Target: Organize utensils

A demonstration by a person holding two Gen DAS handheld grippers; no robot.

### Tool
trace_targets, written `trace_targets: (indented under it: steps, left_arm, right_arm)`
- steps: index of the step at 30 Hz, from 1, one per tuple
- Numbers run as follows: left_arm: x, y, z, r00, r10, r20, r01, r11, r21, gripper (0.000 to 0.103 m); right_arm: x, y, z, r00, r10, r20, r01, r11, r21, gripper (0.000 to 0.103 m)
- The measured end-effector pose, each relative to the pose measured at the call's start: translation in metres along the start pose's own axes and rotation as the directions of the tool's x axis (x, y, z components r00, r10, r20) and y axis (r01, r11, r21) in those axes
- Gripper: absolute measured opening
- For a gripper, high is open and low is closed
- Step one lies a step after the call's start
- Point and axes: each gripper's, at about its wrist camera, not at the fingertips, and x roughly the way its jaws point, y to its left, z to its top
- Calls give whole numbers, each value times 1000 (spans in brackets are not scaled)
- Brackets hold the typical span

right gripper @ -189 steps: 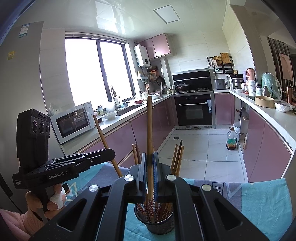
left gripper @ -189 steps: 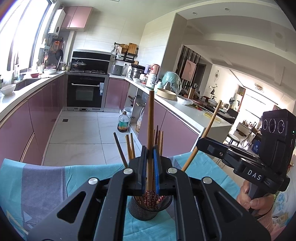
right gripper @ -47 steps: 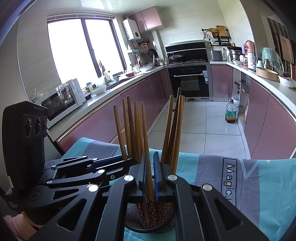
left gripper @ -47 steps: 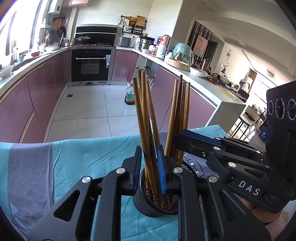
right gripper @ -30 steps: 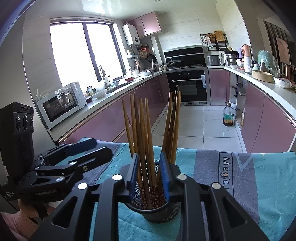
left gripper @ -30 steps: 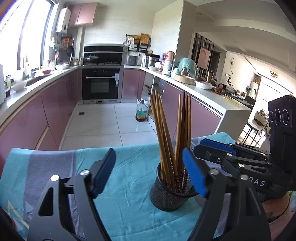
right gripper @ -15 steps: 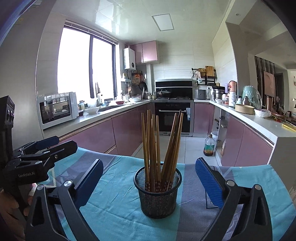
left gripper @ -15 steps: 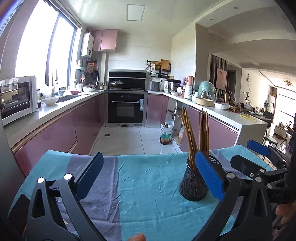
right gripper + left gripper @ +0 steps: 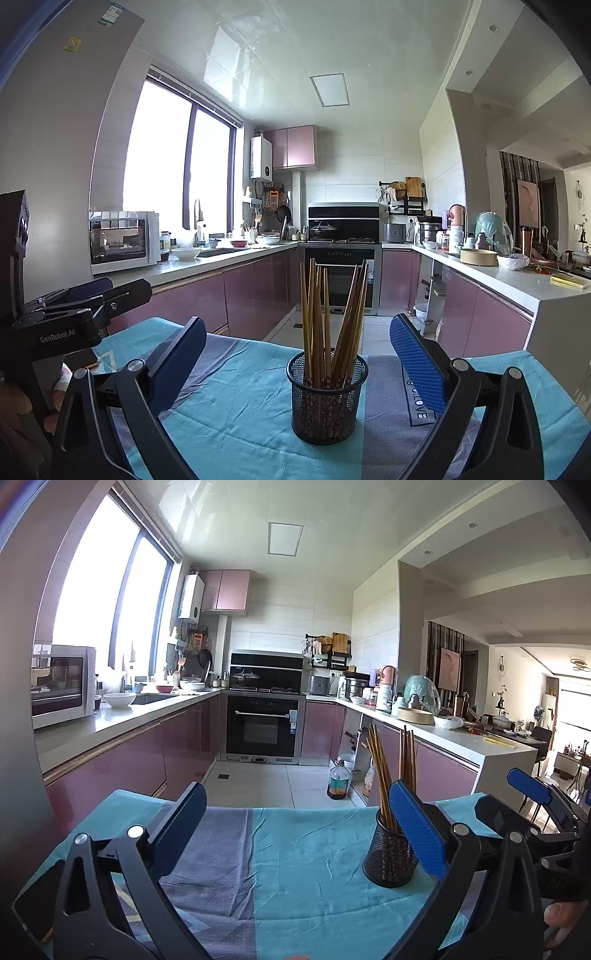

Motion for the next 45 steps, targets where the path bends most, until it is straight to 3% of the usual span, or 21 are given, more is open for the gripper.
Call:
trace_targets:
  steps: [10, 45]
  left_arm:
    - [-12, -6, 1, 999, 21, 33, -22, 1000, 17, 98]
    - [-10, -12, -9, 1000, 8, 18, -9, 1000, 3, 98]
  right_arm:
    - [-1, -1, -4, 1000, -4, -22, 5, 999, 32, 96]
    - [-3, 1, -7, 999, -26, -20, 27, 999, 35, 96]
